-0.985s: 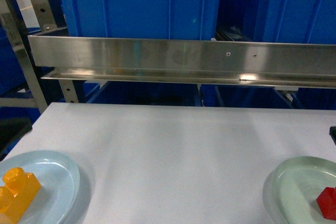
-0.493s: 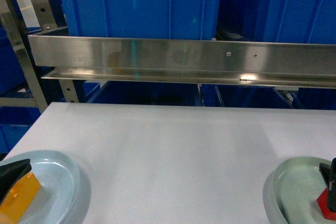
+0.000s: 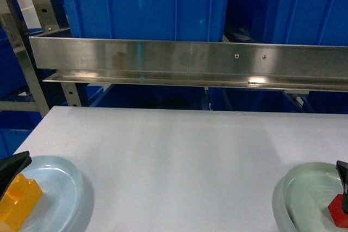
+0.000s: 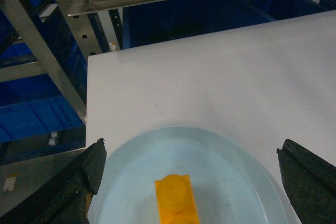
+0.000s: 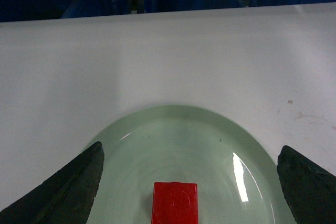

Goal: Sort and place red and yellow blocks in left bins

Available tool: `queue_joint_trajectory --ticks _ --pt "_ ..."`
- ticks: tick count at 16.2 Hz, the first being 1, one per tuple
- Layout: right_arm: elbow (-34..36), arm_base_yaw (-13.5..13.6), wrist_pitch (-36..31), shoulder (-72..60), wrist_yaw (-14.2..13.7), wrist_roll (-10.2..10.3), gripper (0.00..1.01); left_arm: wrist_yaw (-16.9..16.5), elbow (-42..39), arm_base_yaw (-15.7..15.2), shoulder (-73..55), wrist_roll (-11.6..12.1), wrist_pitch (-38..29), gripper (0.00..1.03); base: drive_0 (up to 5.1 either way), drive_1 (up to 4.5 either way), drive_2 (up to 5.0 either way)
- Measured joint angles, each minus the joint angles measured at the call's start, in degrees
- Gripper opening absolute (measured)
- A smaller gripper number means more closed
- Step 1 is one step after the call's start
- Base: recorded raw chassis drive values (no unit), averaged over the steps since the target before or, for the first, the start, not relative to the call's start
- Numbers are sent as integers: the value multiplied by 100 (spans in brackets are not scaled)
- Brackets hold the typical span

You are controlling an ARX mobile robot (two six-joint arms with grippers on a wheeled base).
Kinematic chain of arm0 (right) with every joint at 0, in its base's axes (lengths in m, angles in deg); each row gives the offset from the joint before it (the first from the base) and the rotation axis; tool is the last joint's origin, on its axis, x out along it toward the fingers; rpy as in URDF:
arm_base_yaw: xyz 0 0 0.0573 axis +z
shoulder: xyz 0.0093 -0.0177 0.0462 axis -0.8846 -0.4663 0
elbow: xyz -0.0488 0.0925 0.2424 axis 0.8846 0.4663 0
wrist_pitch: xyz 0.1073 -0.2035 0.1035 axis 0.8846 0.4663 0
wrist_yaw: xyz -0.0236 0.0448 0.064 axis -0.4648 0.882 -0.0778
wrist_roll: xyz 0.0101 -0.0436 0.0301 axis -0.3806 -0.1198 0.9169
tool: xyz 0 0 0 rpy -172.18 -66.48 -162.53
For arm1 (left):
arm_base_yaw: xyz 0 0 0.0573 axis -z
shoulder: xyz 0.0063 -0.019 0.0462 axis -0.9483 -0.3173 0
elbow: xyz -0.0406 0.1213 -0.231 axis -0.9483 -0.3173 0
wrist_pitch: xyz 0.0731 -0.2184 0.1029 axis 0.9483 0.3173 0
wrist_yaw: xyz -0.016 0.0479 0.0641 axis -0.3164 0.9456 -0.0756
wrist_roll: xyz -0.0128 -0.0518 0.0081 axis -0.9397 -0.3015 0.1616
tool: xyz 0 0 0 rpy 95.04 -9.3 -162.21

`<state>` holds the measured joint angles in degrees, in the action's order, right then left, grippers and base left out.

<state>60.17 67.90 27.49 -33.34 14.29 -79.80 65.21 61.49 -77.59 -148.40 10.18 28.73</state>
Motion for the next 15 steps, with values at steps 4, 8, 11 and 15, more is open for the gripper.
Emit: queue_joint_trajectory --ticks 4,8,11,15 --pt "-28 -9 118 -11 33 4 98 0 0 0 0 -11 7 98 0 0 0" --pt "-1038 -37 817 -850 129 166 98 0 0 0 0 -13 9 98 0 0 0" --pt "-1443 -9 1333 -1248 164 387 98 0 0 0 0 -15 7 98 0 0 0" --pt "-1300 -48 1672 -1283 328 695 98 0 0 0 0 -15 4 98 0 0 0"
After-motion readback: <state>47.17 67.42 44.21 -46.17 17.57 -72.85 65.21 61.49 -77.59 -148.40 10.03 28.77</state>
